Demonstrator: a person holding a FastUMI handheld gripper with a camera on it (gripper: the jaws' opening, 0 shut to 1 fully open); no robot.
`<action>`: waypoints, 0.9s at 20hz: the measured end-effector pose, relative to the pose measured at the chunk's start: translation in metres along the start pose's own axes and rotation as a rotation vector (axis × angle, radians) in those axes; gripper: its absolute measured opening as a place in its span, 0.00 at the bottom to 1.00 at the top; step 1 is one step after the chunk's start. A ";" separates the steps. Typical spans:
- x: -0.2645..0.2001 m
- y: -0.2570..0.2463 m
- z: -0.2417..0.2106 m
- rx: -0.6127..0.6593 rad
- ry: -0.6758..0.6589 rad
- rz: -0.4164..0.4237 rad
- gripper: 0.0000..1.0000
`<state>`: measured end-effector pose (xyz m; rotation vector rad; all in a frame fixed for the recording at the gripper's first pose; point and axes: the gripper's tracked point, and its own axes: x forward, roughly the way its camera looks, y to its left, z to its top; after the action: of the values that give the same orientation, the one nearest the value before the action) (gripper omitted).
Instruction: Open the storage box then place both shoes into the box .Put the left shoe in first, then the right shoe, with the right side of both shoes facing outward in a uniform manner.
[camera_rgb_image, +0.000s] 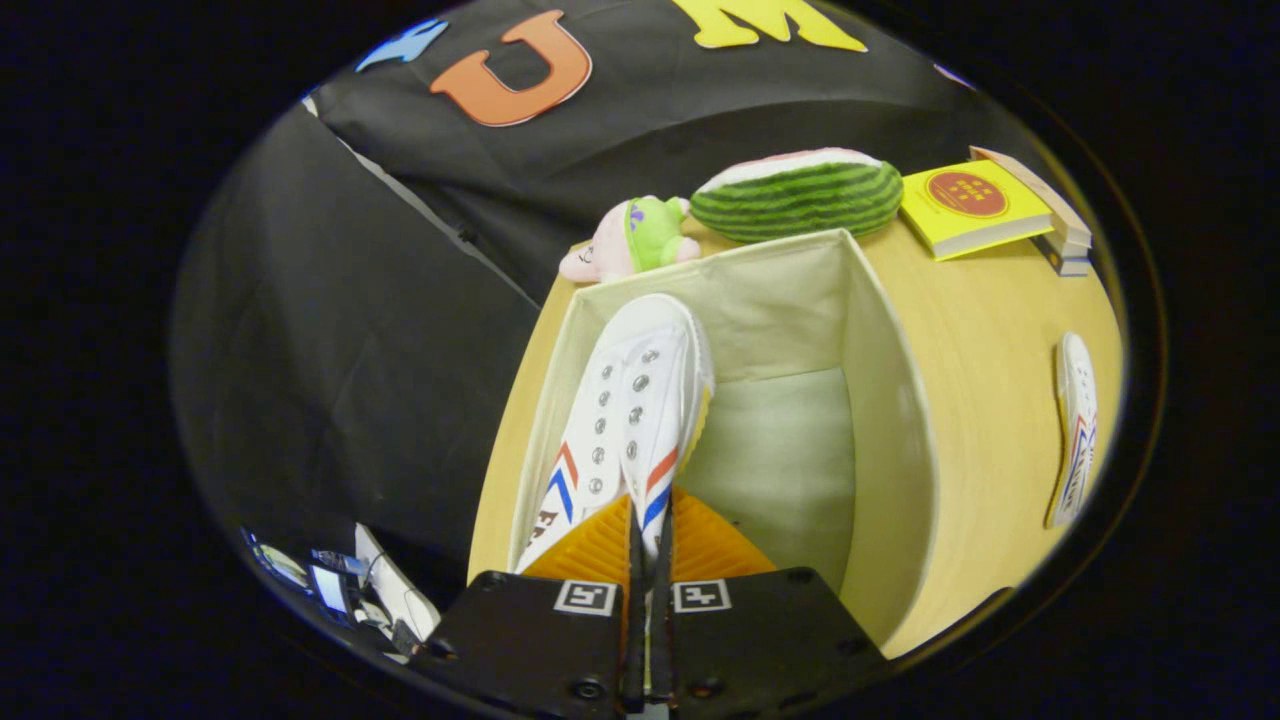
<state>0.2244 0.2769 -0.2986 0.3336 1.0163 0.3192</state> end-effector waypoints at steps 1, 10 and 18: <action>-0.005 0.009 0.005 0.000 -0.025 0.054 0.40; -0.093 -0.033 0.022 -0.163 -0.073 -0.029 1.00; -0.167 -0.156 0.033 -0.154 -0.069 -0.165 1.00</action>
<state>0.1873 0.0637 -0.2186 0.1195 0.9385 0.2332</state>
